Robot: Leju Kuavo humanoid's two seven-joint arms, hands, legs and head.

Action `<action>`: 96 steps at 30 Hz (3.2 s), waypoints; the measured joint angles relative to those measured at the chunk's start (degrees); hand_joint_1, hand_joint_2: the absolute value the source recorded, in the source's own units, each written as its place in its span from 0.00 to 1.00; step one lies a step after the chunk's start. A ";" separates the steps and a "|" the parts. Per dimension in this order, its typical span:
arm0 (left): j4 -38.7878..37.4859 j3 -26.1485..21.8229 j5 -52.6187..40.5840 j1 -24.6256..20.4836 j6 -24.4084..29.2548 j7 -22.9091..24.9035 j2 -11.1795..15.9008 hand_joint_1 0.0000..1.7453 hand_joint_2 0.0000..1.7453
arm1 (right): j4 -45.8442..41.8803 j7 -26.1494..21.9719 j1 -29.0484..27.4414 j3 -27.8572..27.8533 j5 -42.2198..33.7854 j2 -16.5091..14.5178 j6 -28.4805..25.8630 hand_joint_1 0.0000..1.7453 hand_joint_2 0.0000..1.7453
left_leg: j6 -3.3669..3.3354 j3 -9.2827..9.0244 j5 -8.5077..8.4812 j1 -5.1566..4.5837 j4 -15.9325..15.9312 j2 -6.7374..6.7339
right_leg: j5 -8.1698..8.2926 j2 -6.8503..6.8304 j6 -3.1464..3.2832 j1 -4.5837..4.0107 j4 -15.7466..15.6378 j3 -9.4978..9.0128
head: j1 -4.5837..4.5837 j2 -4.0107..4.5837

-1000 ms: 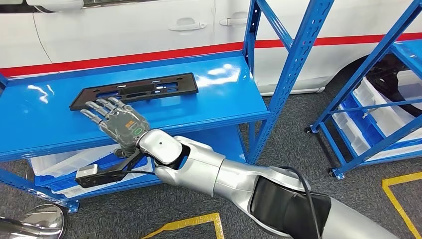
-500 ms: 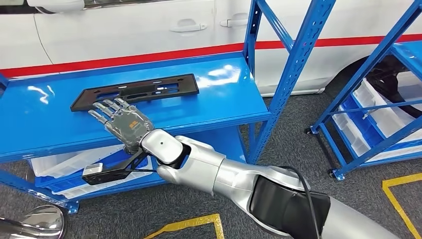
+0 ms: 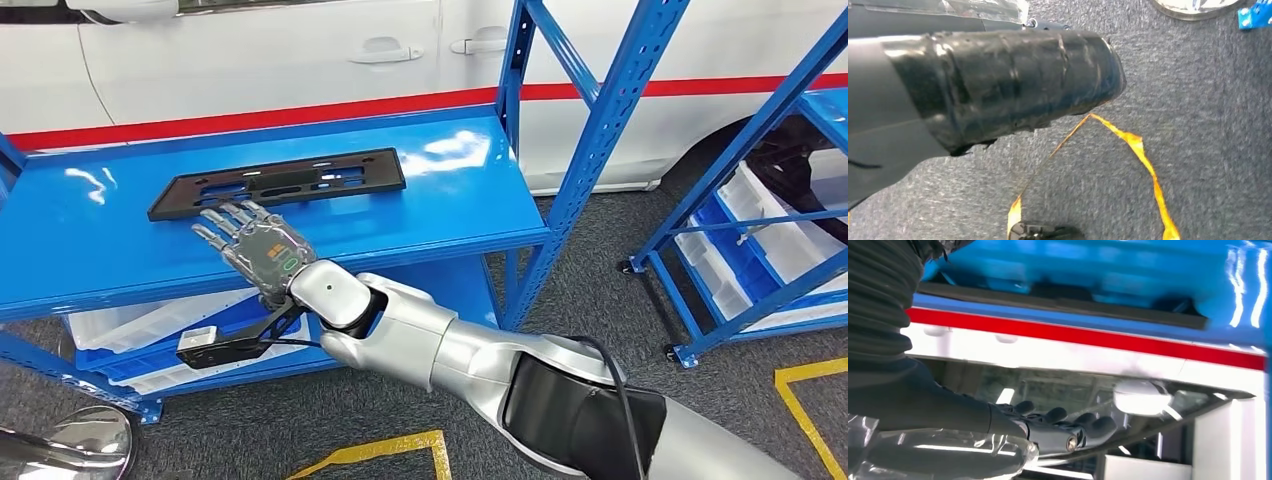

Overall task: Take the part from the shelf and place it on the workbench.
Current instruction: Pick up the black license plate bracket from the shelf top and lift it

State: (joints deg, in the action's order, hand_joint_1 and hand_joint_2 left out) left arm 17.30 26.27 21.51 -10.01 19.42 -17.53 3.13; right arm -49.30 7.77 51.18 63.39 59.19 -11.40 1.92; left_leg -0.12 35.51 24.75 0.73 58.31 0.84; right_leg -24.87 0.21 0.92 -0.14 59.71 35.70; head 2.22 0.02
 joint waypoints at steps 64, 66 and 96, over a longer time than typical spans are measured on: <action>-2.90 0.13 4.34 5.24 -4.33 10.66 5.90 0.00 0.00 | 0.55 1.54 -0.77 -0.33 1.41 2.52 3.03 0.00 1.00 | 0.38 -4.51 3.69 -0.21 0.51 -0.45 | 1.70 0.07 1.56 -0.05 -0.96 0.92 | 0.09 0.00; -2.90 0.13 4.44 5.12 -4.31 10.56 5.86 0.00 0.00 | 0.60 1.73 -0.44 -0.31 1.73 2.49 3.73 0.00 1.00 | 0.90 -2.26 5.02 -0.03 4.75 -0.51 | 1.39 0.00 2.07 0.19 -1.29 -0.02 | -0.04 0.00; -3.22 0.11 6.46 5.03 -3.36 10.72 5.72 0.00 0.00 | 5.15 6.82 0.84 0.29 -0.26 2.35 15.38 0.00 1.00 | 0.87 0.34 3.13 -0.04 3.07 -0.41 | 0.75 0.19 1.36 0.33 -0.42 0.40 | -0.27 0.00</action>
State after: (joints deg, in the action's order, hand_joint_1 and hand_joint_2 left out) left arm 14.08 26.38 27.98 -4.98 16.06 -6.81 8.85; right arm -44.15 14.59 52.02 63.68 58.93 -9.05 17.30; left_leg 0.75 35.85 27.88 0.70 61.38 0.42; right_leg -24.12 0.40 2.29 0.19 59.29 36.10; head 1.96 0.02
